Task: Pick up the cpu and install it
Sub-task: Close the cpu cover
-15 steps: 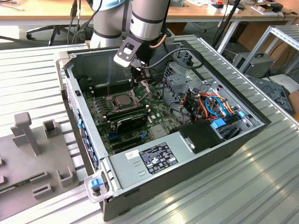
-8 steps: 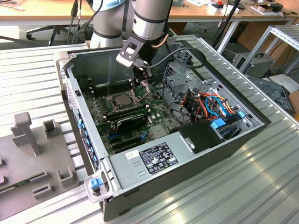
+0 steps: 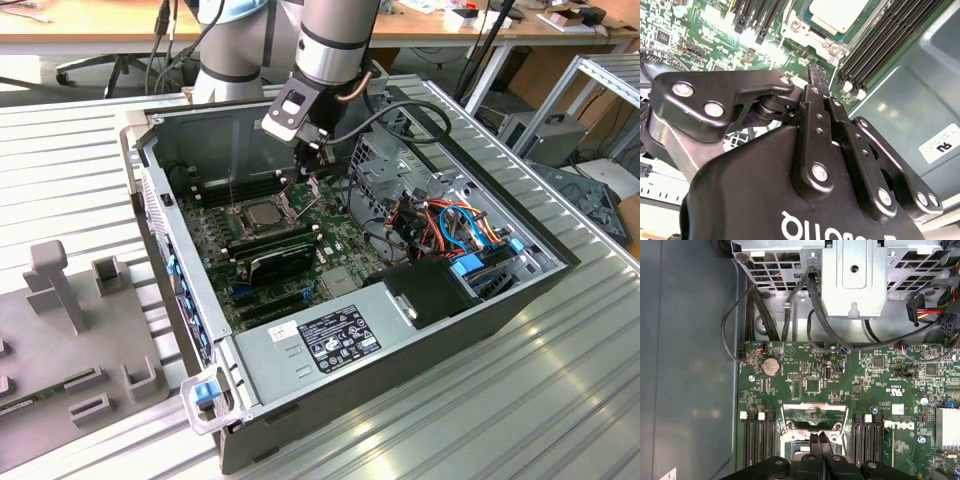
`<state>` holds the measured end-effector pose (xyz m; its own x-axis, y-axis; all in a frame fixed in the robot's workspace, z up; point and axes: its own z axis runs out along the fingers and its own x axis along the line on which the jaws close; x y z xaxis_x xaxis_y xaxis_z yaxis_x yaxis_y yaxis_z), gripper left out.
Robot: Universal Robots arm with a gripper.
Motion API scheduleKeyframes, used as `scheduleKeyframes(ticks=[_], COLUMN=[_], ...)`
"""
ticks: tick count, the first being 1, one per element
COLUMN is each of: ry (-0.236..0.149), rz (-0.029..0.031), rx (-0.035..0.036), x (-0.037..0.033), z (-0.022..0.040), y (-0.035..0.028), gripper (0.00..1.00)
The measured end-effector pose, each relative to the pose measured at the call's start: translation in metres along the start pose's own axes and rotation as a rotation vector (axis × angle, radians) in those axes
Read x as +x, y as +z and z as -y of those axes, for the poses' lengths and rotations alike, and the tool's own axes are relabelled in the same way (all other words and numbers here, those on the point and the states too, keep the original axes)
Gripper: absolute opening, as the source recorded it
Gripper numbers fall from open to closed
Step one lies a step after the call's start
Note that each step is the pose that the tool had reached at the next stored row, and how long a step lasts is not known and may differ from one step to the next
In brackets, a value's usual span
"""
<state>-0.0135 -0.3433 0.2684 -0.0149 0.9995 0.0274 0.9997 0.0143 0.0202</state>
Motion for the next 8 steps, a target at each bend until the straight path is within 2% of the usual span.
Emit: scheduleKeyframes(ticks=[5, 8], ry=[0.0, 0.0], rz=[0.0001, 0.0], rx=[0.0, 0.0], x=[-0.0001, -0.0002], z=[-0.0066, -0.0146], y=[0.0001, 0.0003], gripper=[0.11, 0.11])
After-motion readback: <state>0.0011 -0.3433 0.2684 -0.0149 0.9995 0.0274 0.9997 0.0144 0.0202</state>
